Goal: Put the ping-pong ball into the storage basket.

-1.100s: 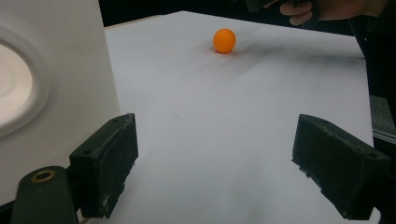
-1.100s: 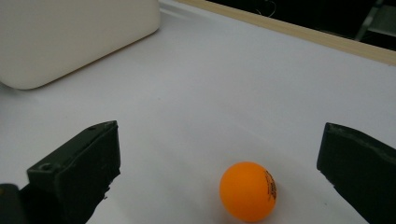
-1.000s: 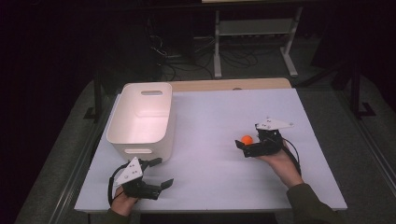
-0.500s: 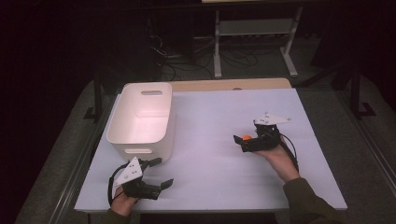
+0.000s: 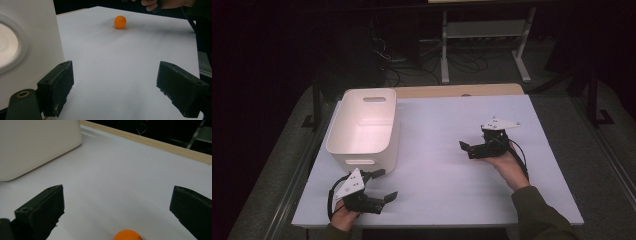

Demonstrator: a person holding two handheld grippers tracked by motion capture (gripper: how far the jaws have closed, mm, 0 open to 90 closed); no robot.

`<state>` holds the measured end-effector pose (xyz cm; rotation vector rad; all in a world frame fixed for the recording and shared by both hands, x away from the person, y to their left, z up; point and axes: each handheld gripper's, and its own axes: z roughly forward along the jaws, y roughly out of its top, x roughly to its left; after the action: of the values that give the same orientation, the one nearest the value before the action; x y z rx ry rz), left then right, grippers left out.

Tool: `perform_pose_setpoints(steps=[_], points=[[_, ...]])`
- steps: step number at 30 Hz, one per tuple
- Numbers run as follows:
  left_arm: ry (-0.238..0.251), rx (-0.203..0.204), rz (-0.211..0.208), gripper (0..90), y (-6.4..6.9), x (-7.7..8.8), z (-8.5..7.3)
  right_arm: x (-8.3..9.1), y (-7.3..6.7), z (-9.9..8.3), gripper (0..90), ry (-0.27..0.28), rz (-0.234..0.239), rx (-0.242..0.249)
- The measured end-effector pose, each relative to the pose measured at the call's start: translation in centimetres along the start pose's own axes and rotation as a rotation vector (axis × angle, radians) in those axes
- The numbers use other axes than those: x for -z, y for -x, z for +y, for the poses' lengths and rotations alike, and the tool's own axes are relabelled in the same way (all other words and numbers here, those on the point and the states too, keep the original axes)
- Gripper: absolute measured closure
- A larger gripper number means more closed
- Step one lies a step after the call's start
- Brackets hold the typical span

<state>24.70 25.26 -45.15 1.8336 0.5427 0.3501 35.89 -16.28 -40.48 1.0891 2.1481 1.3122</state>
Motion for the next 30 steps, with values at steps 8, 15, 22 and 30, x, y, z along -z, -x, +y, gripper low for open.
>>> perform_pose_setpoints(steps=[8, 15, 22, 30], points=[[0.000, -0.004, 0.000, 14.1, 0.0, 0.0, 0.0, -0.5, 0.3, 0.4, 0.0, -0.002, -0.003, 0.001], [0.001, -0.006, -0.001, 14.1, 0.0, 0.0, 0.0, -1.0, 0.3, 0.8, 0.0, 0.009, -0.003, 0.009], [0.003, -0.010, -0.003, 14.1, 0.1, 0.0, 0.0, -1.1, 0.4, 0.7, 0.0, 0.005, -0.004, 0.010], [0.003, -0.009, -0.002, 14.1, 0.1, 0.0, 0.0, -1.1, 0.8, 0.6, 0.0, 0.000, -0.015, 0.006]])
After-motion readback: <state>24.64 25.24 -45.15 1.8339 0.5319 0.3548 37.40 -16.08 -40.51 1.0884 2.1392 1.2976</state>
